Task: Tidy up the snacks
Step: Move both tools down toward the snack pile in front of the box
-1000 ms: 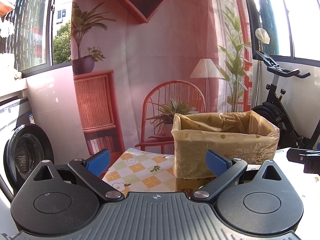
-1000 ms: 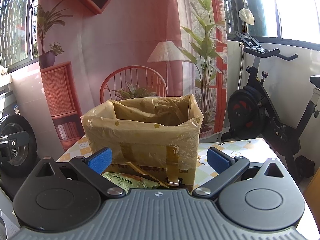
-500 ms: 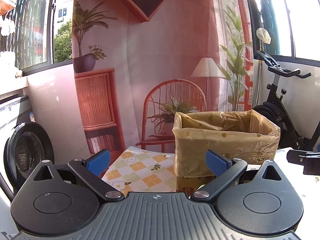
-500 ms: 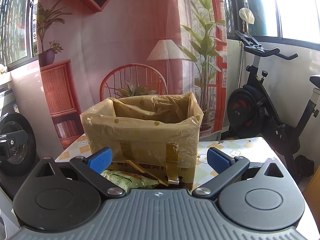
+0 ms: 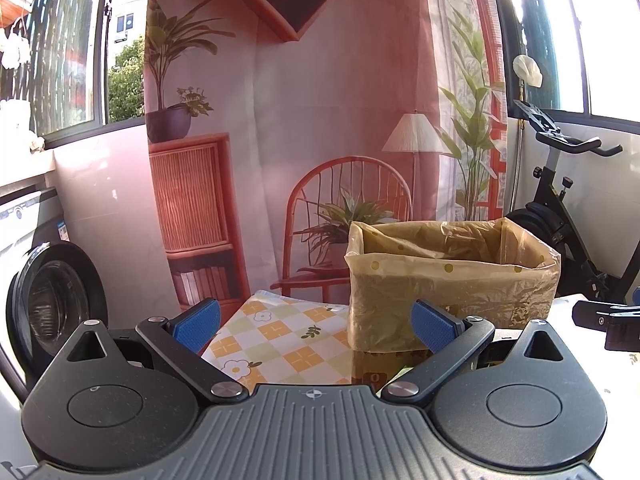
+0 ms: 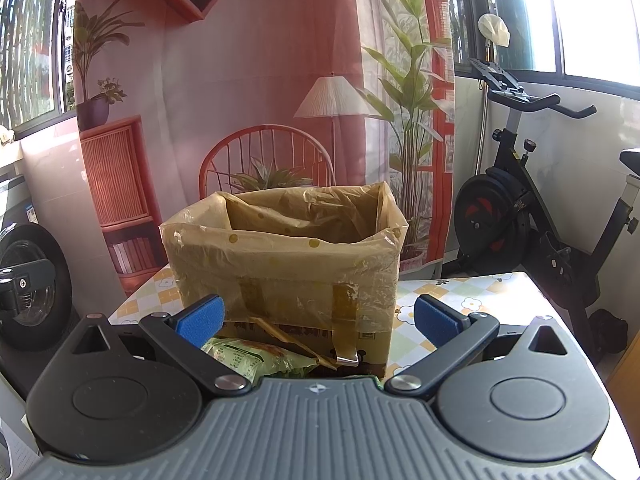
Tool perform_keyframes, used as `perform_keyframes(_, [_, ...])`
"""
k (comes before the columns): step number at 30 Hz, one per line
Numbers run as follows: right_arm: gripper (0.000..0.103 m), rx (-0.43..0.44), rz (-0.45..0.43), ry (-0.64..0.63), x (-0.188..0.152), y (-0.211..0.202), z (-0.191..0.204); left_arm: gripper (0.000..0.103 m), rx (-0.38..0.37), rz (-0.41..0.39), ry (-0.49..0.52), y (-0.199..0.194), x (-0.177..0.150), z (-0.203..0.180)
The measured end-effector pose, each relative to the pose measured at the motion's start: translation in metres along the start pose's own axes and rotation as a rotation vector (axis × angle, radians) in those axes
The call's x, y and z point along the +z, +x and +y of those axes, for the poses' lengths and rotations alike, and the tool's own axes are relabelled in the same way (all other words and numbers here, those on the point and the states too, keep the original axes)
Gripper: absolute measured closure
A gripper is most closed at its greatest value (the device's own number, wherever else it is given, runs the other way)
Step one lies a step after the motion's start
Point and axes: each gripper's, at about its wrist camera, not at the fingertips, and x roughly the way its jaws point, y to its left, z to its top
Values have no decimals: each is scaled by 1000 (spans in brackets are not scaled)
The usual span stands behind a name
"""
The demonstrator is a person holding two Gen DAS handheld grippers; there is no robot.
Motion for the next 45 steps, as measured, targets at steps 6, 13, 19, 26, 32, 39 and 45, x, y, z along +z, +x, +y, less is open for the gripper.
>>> perform_keyframes(6, [0, 0, 2, 0, -1, 0, 0, 1, 0, 1, 0, 0, 0, 0])
perform_keyframes(13, [0, 0, 2, 0, -1, 0, 0, 1, -1, 2, -3, 1, -1, 0])
perform_keyframes(19, [0, 1, 6, 2, -4, 1, 1, 1, -15, 12, -8, 4, -3, 0])
perform_keyframes(26, [0, 106, -17, 11, -16, 4, -4, 1, -68, 4, -71, 14, -19, 13])
perform_keyframes(32, [0, 137, -4, 18, -34, 13, -7, 1, -3, 48, -6, 26, -34, 9])
perform_keyframes(39, [0, 88, 25, -35, -58, 25, -9, 1, -60, 91, -71, 37, -52, 14])
perform_keyframes(45, [1, 14, 62, -235, -89, 36, 9, 2, -144, 126, -24, 50, -82, 2])
